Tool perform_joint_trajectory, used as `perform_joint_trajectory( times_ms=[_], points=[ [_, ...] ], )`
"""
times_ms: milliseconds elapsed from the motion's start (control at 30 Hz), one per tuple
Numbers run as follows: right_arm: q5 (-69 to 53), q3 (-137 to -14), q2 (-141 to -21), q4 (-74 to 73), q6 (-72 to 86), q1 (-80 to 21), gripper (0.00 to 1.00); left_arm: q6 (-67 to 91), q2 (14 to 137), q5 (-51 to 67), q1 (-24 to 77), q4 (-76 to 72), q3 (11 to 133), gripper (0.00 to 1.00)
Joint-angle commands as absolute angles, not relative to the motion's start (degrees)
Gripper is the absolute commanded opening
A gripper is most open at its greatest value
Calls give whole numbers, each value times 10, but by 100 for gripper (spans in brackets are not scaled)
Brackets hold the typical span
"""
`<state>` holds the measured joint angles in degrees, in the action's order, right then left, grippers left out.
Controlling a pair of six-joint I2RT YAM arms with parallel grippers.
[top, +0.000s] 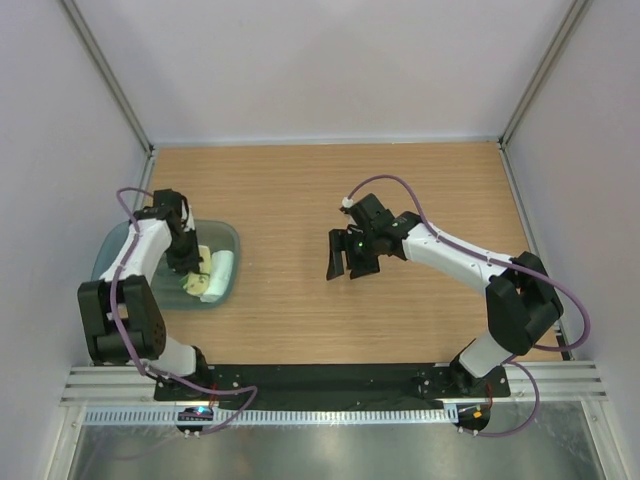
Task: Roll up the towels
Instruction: Place the rolled towel into the container
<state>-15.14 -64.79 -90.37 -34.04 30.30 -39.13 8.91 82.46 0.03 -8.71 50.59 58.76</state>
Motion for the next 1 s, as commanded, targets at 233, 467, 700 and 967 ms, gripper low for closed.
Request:
perform_joint_trajectory(
  times_ms=[233, 467, 700, 967],
  points=[
    [-136, -655, -877, -353, 307, -391, 71, 69, 941, 36, -28, 519, 630, 29],
    [-125, -664, -877, -368, 303, -390, 71, 71, 915, -15, -29, 536, 643, 68],
    [-107, -678, -871, -392, 300, -391, 71, 81, 876, -61, -28, 562, 677, 75],
    [-94, -705, -873, -411, 301, -390, 72, 72, 807, -115, -28, 615, 761, 77]
  ],
)
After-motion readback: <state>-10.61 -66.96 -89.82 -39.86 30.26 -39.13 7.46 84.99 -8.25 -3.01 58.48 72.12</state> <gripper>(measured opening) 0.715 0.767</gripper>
